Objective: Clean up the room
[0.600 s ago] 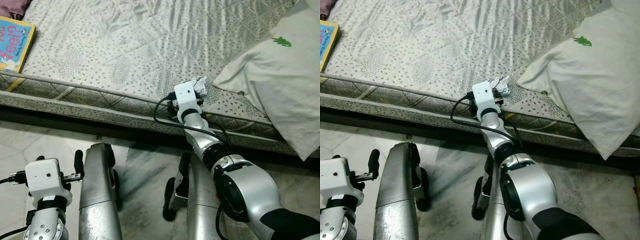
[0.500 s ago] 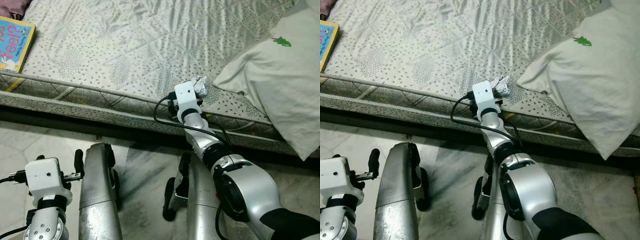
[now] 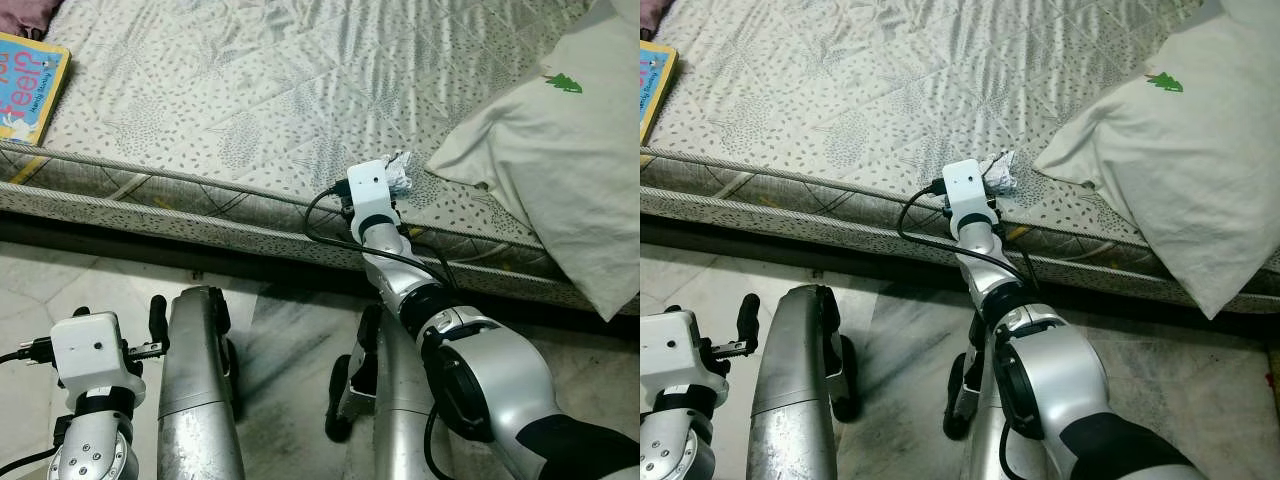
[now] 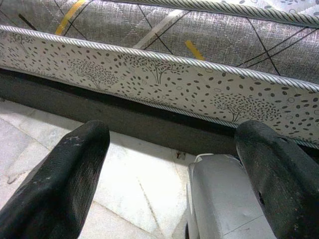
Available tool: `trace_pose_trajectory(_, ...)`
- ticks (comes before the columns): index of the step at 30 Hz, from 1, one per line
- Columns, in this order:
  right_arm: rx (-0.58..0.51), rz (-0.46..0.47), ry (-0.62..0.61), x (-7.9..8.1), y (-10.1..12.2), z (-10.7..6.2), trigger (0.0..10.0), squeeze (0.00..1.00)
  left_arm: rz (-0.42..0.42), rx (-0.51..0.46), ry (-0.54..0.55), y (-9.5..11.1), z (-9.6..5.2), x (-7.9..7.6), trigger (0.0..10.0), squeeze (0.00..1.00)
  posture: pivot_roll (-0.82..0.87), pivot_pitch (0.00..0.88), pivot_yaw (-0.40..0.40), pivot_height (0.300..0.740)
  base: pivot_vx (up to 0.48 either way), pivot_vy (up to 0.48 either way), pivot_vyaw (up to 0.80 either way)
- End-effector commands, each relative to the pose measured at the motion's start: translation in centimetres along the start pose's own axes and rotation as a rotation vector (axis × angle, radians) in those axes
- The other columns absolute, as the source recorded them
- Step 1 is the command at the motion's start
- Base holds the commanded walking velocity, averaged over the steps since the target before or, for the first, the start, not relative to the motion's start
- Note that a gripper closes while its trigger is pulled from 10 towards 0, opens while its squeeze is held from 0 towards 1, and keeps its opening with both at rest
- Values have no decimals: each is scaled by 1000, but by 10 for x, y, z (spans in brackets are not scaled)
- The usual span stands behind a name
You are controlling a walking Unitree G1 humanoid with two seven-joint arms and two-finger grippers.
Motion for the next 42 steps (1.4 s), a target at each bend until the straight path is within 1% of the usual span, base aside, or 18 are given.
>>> trace_pose_trajectory(1,41,12,-18,-2,-9,-1,0,0,8,37,6,-7,-3,0,10000,0,252,390,-141,547,0,0,0)
trace_pose_trajectory(14,38,17,-20,-2,-8,-1,0,0,6,30,6,-6,-1,-1,10000,0,252,385,-143,547,0,0,0)
trace_pose_trajectory(19,38,4,-10,0,-9,-2,0,0,6,31,4,-6,-2,-1,10000,0,253,383,-143,547,0,0,0)
trace_pose_trajectory(23,41,0,-11,-2,-11,-2,0,0,7,31,2,-6,-2,-2,10000,0,253,380,-143,547,0,0,0)
trace_pose_trajectory(26,42,-1,-12,-6,-14,-2,0,0,7,30,2,-6,-1,-2,10000,0,257,376,-144,547,0,0,0)
trace_pose_trajectory(33,43,16,-2,-29,-24,-4,0,0,10,25,2,-6,1,-1,10000,0,252,362,-143,547,0,0,0)
trace_pose_trajectory(35,43,15,0,-30,-24,-4,0,0,10,25,2,-6,1,-1,10000,0,252,362,-143,547,0,0,0)
trace_pose_trajectory(38,36,34,39,-41,-29,-7,0,0,13,17,1,-5,5,0,10000,0,247,351,-134,547,0,0,0)
trace_pose_trajectory(42,24,64,75,-42,-29,-7,0,0,14,13,0,-5,7,1,10000,0,242,345,-131,547,0,0,0)
Point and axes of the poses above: a point about 5 cm out from each wrist's last joint towards the gripper, its own z axis pointing out of the wrist towards the gripper, its own y axis along the axis of the wrist's last joint, x = y × z, the point moved 2 cm from there along z, pointing out of the wrist towards the gripper, and after that the axes turned 8 degrees about z, right-handed, at the moved point
